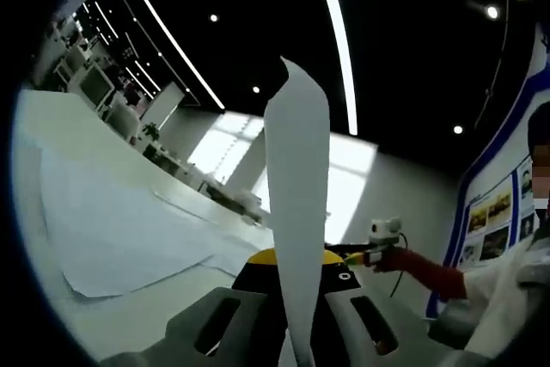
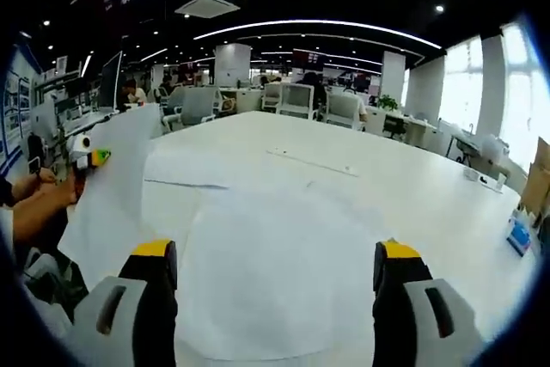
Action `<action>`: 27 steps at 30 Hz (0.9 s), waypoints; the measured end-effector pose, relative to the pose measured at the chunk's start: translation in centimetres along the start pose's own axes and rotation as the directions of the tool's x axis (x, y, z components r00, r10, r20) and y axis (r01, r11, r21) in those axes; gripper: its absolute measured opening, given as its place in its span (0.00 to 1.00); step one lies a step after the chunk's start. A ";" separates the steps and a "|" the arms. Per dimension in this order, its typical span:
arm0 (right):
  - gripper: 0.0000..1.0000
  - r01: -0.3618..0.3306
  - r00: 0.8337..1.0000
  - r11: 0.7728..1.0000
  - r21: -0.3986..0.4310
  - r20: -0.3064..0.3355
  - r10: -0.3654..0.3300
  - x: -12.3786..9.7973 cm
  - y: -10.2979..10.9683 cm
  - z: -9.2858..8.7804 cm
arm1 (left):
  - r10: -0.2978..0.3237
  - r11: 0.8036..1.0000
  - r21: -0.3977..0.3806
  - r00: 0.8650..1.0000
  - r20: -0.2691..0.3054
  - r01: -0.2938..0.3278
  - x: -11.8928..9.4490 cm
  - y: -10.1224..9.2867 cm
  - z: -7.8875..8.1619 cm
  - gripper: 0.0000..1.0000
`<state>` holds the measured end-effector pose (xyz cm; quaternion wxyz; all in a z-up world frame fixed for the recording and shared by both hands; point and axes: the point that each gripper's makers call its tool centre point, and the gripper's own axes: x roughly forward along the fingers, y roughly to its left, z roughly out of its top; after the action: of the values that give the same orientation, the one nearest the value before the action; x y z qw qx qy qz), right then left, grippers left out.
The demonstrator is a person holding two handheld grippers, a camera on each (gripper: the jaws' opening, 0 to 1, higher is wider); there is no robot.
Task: Organize the stack of printing papers by aligning and flattening the scattered papers on the table
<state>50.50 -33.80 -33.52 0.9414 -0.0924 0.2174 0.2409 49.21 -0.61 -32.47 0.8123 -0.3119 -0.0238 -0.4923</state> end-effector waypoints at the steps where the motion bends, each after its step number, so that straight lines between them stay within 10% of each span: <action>1: 0.90 0.000 1.000 1.000 -0.004 0.003 0.000 -0.2 0.1 0.1 | -0.001 1.000 -0.001 1.000 0.004 0.001 -0.1 0.0 0.1 0.06; 9: 0.90 0.094 0.988 0.989 0.113 0.113 -0.107 -1.0 -1.4 0.7 | 0.018 0.999 -0.028 0.999 0.030 -0.017 -0.2 0.3 0.5 0.06; 27: 0.89 0.106 0.993 0.994 0.039 0.047 -0.108 1.2 -2.9 0.6 | 0.025 0.999 0.022 1.000 0.010 -0.025 0.4 -0.7 -0.3 0.06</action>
<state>53.07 -35.66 -33.37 0.9595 -0.0808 0.1934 0.1884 48.77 -1.35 -32.24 0.8217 -0.3056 -0.0294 -0.4802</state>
